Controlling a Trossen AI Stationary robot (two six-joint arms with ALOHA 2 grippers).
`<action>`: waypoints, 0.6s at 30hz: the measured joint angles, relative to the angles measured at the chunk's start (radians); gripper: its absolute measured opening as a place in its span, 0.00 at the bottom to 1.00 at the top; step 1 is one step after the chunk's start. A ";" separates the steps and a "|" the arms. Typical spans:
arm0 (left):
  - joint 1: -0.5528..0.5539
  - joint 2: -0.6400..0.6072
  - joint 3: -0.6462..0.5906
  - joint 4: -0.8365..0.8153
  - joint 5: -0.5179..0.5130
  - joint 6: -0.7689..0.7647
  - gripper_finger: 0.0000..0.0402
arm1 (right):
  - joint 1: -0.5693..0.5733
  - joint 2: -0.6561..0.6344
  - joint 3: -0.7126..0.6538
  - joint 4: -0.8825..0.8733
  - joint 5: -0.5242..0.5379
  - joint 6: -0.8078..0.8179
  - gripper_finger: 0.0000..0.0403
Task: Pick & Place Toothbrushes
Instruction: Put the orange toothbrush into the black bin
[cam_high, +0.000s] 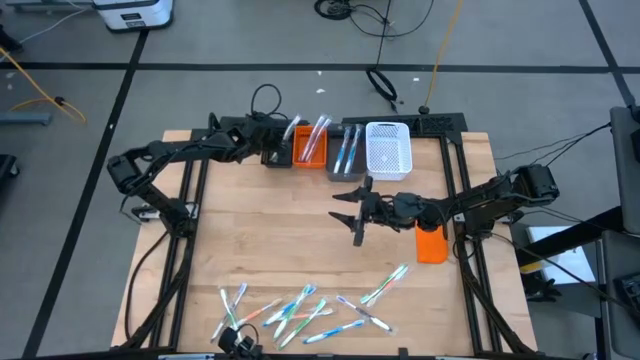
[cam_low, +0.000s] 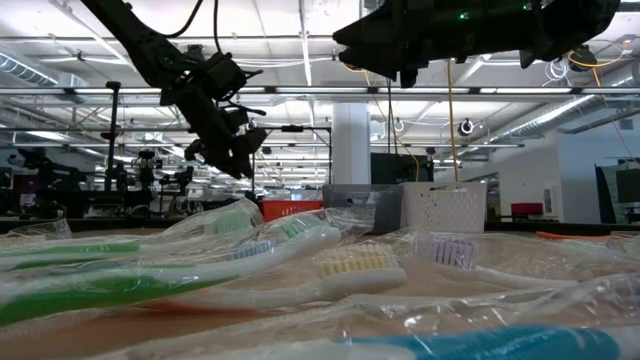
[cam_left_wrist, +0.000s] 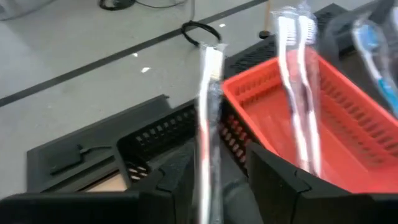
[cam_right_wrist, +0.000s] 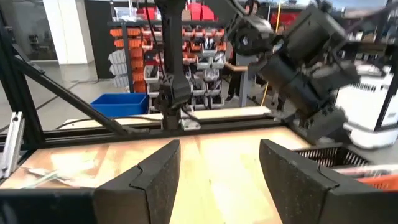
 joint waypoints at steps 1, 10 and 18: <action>0.000 0.000 0.000 0.002 0.020 0.003 0.36 | 0.000 0.000 0.000 -0.014 -0.001 0.012 0.53; -0.022 0.000 0.000 0.005 0.388 0.031 0.36 | 0.000 0.000 0.000 -0.050 -0.001 0.038 0.53; -0.205 -0.025 0.001 -0.144 0.533 0.013 0.36 | 0.000 0.000 0.000 -0.047 -0.001 0.038 0.53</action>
